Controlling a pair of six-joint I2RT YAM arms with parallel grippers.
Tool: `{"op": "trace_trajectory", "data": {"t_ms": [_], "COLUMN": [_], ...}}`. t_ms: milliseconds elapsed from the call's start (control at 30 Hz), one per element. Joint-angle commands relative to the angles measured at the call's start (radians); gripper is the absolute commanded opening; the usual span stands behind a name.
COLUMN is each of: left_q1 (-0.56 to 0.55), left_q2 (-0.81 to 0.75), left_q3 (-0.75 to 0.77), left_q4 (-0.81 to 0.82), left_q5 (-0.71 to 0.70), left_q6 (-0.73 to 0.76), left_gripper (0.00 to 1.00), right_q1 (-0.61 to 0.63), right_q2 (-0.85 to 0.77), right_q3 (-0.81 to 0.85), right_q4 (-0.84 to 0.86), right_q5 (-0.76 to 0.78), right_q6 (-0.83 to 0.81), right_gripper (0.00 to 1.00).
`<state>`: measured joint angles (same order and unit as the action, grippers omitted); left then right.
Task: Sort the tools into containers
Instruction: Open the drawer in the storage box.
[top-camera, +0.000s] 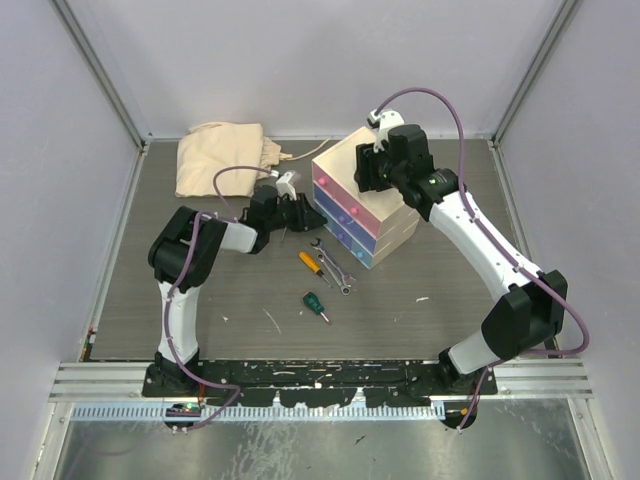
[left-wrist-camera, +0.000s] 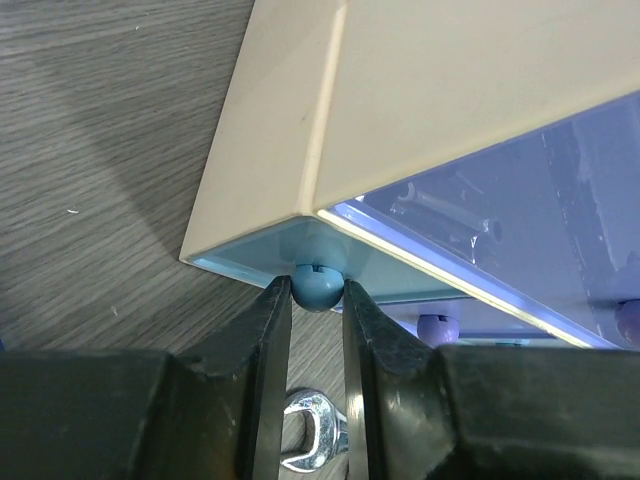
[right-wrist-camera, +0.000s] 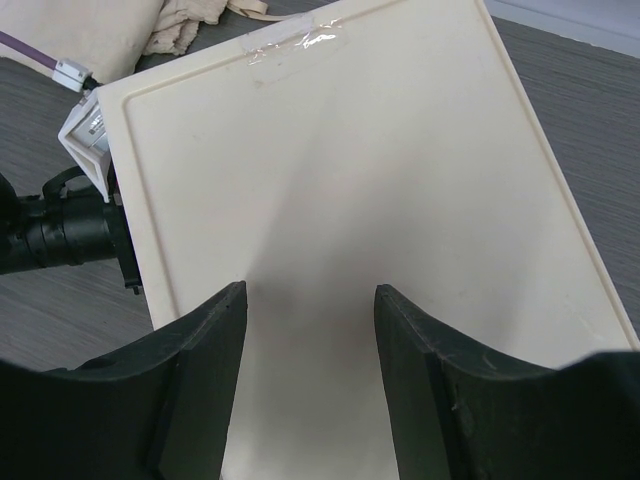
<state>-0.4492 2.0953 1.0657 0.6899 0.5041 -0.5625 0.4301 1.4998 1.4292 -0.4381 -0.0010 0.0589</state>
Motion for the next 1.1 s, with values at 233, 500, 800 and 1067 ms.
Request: {"op": "trace_trajectory", "data": {"t_ms": [233, 500, 800, 1067], "left_q1": [0.029, 0.03, 0.046, 0.065], "left_q2": [-0.088, -0.142, -0.195, -0.27], "left_q3": [-0.021, -0.112, -0.185, -0.256], "left_q4": [0.076, 0.073, 0.017, -0.025], "left_q5": [0.051, 0.052, 0.032, 0.011], "left_q6": [0.029, 0.068, 0.133, 0.178], "left_gripper": [0.24, 0.25, 0.26, 0.26], "right_q1": [0.008, 0.008, 0.008, 0.008], "right_q2": [0.024, 0.043, 0.055, 0.068], "right_q3": [-0.009, 0.011, 0.023, 0.04], "right_q4": [-0.03, -0.052, -0.059, -0.062], "right_q5": [0.003, 0.02, 0.017, 0.011], "right_q6": [0.003, -0.003, -0.007, -0.005], "right_gripper": [0.59, 0.59, 0.59, 0.59]}}
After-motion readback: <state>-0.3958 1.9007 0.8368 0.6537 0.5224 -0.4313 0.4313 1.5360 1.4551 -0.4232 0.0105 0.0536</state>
